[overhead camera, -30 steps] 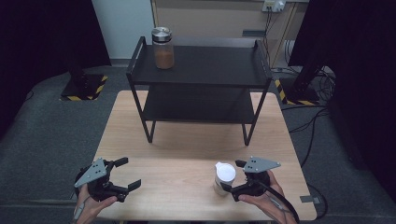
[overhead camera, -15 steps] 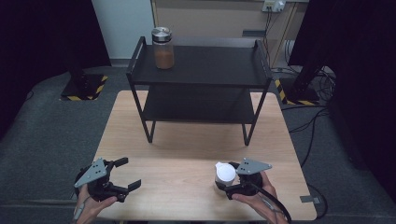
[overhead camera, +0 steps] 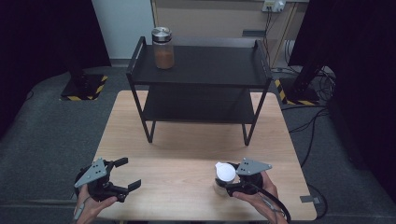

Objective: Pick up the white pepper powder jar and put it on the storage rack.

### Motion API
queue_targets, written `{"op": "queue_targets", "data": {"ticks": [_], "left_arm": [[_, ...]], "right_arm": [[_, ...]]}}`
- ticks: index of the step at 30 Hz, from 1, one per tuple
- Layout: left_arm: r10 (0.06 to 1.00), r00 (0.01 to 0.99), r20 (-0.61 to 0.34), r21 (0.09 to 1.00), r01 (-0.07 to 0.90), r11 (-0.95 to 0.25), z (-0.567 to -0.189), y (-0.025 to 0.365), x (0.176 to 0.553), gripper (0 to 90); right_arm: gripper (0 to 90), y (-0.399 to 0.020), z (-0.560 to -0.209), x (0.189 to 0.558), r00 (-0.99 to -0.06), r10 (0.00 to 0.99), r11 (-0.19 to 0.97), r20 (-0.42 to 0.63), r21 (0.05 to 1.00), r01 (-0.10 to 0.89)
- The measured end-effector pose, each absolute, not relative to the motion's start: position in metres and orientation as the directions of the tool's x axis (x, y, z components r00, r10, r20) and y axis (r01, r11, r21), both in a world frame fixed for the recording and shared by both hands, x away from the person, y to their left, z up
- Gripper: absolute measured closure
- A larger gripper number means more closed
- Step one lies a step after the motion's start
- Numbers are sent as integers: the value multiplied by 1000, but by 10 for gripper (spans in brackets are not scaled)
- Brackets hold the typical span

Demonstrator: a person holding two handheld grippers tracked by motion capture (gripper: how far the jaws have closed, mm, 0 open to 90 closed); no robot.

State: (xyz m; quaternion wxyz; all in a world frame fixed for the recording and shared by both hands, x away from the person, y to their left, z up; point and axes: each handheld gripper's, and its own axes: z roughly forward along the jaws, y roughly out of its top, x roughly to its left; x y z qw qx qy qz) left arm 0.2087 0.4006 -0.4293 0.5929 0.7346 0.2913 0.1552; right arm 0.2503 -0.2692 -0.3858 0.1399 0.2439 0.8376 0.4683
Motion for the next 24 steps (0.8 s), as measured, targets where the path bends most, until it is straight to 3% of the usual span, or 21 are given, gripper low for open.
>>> {"op": "queue_targets", "data": {"ticks": [15,24], "left_arm": [[624,772,-119,960,249,-126,-430,400,207,0],[624,772,-120,959,252,-127,-430,401,207,0]], "right_arm": [[316,-274,-355,294,-924,382,481,-31,860,170],[316,-276,-313,318,-941,337,488,-24,859,153]]}}
